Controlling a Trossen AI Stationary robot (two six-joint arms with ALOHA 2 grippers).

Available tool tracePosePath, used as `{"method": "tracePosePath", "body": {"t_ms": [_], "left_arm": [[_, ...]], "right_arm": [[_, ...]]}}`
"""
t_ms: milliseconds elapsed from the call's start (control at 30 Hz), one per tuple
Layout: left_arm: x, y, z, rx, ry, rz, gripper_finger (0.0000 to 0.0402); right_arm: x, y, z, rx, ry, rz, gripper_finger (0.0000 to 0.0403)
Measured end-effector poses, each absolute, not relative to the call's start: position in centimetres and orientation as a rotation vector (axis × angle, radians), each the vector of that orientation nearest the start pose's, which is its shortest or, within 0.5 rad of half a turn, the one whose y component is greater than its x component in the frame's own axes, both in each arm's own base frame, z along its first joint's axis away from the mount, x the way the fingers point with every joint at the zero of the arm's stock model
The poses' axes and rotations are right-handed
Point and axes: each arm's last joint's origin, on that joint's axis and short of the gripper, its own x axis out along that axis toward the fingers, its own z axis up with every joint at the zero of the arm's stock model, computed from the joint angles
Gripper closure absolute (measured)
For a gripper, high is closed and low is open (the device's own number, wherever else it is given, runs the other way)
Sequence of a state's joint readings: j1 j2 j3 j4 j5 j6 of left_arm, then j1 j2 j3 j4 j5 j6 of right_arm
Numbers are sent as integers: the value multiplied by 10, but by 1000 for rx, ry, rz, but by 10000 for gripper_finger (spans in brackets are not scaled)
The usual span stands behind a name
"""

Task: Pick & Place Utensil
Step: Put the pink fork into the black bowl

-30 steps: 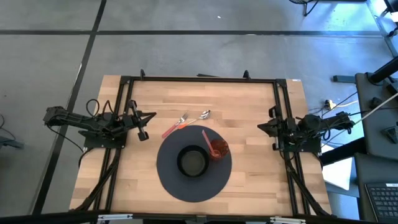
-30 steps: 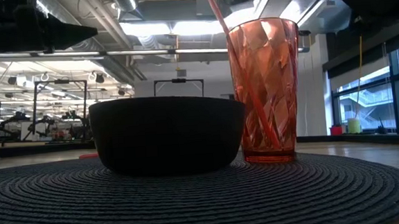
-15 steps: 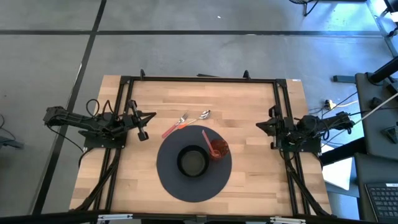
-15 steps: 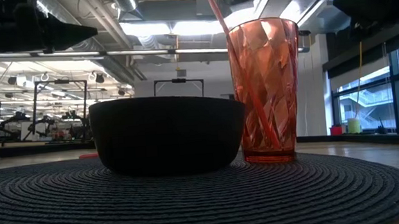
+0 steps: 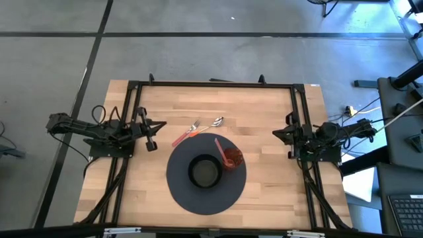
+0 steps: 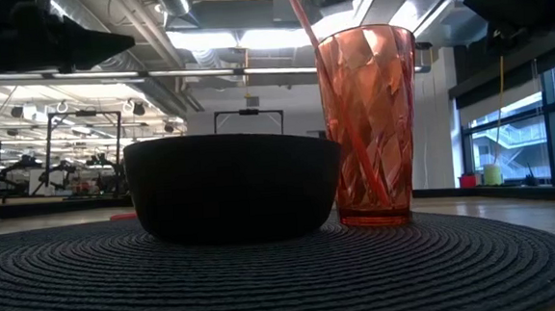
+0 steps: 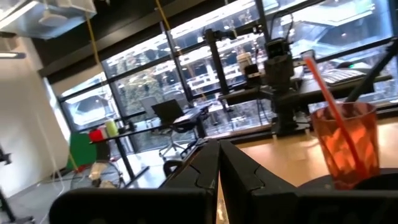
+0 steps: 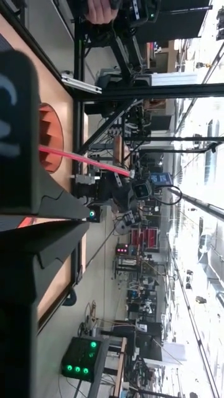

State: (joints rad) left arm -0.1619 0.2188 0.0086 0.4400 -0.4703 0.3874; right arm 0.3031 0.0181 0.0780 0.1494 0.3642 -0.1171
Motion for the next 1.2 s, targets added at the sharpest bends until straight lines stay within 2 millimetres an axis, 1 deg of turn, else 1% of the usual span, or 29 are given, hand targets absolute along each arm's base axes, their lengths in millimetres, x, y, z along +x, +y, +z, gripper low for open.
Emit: {"method": "tracePosePath", "body": {"t_ms": [233,567,733,967,1067,1200], "left_arm": [[106,-3,190,306,-151,379,393],[106,-3,190,311,-150,378,393],[106,-3,190,332,-146,380,393],[105,-3,195,305,-205,385,393],[105,-3,195,303,-201,387,393],[105,-2,192,230,-174,426,393]], "right_arm": [[89,17,202,-47,-193,-72,399],[89,17,203,-42,-196,-73,366],[89,17,203,-43,-196,-73,364],[89,17,203,-43,-196,-74,364],[89,17,203,-58,-196,-75,364],[89,17,203,-86,-195,-79,364]]}}
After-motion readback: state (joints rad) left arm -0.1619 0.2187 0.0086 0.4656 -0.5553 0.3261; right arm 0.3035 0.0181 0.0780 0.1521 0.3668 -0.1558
